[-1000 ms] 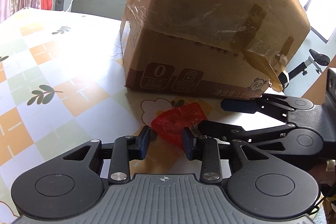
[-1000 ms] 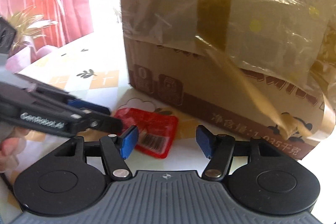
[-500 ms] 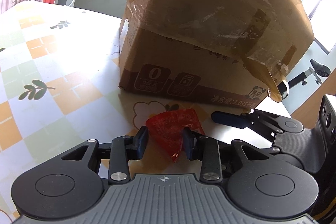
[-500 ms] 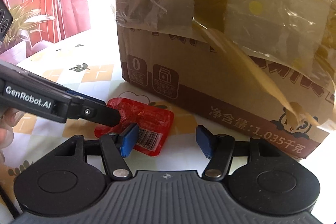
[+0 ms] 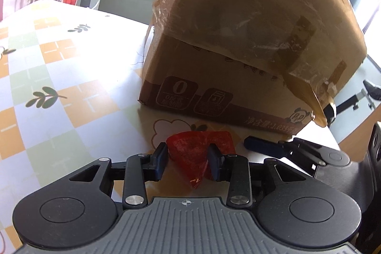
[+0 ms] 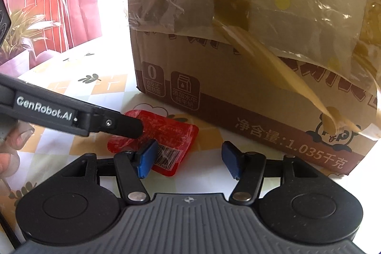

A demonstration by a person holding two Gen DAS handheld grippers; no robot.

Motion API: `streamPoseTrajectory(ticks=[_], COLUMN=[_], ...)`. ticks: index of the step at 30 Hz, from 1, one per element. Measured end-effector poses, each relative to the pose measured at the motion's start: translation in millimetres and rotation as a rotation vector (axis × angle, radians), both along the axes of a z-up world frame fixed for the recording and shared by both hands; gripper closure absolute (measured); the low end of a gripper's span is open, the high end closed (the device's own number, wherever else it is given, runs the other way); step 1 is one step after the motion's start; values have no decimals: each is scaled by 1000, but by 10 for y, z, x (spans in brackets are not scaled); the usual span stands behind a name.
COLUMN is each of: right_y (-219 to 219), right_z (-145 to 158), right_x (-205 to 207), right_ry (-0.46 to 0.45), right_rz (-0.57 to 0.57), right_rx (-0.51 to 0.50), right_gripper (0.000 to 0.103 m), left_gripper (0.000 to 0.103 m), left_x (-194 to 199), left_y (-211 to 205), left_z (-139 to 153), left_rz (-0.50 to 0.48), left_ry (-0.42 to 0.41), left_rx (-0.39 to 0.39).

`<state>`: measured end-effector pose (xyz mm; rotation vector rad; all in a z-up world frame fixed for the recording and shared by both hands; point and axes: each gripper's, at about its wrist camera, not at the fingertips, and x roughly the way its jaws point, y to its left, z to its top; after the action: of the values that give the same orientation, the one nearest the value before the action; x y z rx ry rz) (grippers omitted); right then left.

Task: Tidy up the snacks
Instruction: 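Position left tool fingers around the red packet while right tool hovers beside it, then close left tool on the red packet and lift it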

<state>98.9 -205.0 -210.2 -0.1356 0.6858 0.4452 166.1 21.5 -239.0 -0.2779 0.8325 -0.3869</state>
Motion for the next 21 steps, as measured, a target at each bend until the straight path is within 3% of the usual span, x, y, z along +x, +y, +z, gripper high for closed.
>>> streamPoseTrajectory(ticks=[4,10,17,20,21], right_y=[20,-15,-67,-80,-92], right_z=[23,52,74,92,97], right_x=[-1,68,159,188,195], right_ry=[12,50,92,117,131], right_rz=[18,18,12,0,5], right_rx=[4,42,112,146,165], right_gripper=[51,52,53,67,90], left_gripper=[64,73,79,79,79], left_x=[9,-25,-14,-22,-20], left_y=[-12,-42,46,49,53], left_z=[5,-1,-30,-29,-32], left_rz=[-23,-61,-58,-54,-53], left_ry=[3,-17,-9,-10,-10], left_rx=[7,41,5,3,2])
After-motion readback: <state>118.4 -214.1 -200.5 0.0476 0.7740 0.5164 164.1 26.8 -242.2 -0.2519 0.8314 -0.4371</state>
